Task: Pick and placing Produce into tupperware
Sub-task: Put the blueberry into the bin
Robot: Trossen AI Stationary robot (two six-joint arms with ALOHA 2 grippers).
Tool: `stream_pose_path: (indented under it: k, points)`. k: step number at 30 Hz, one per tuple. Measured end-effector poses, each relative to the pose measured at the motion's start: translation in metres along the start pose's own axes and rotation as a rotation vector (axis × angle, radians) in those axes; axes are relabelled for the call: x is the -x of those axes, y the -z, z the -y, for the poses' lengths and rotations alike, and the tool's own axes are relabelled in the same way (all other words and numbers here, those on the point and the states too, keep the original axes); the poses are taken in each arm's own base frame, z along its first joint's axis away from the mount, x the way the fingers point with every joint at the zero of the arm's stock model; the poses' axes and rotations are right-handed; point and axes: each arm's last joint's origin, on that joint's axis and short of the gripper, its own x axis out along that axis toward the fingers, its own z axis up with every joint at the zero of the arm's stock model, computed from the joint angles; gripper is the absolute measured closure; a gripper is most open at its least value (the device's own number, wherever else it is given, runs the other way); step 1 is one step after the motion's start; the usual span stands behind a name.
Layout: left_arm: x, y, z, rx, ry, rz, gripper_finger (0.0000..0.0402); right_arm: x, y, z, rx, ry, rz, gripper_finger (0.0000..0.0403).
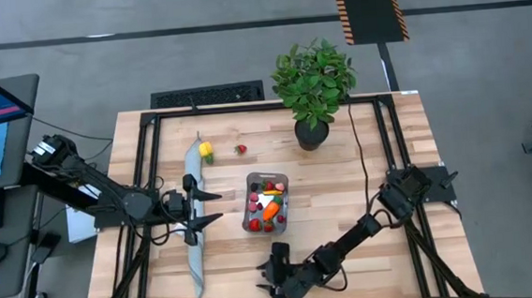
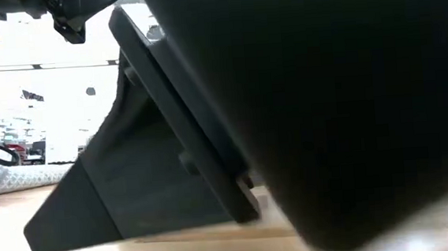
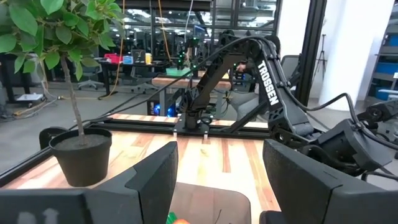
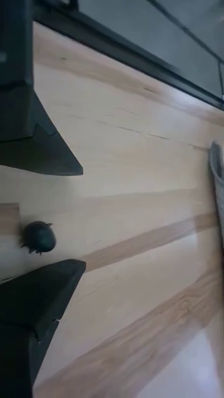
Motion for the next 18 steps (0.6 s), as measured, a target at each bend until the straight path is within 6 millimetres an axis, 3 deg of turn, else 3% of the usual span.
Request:
stream_pose_path:
  k: [11,18]
  points:
    - [0.0,-0.0001,0.0,0.007,0.0,0.0,0.0176,0.0054,0.0071,-0.0062,0.053,0.045,0.008,0.0152]
    - [0.0,0.0,0.0,0.007,0.001,0.0,0.0176,0.0059,0.009,-0.005,0.05,0.063,0.003,0.0243]
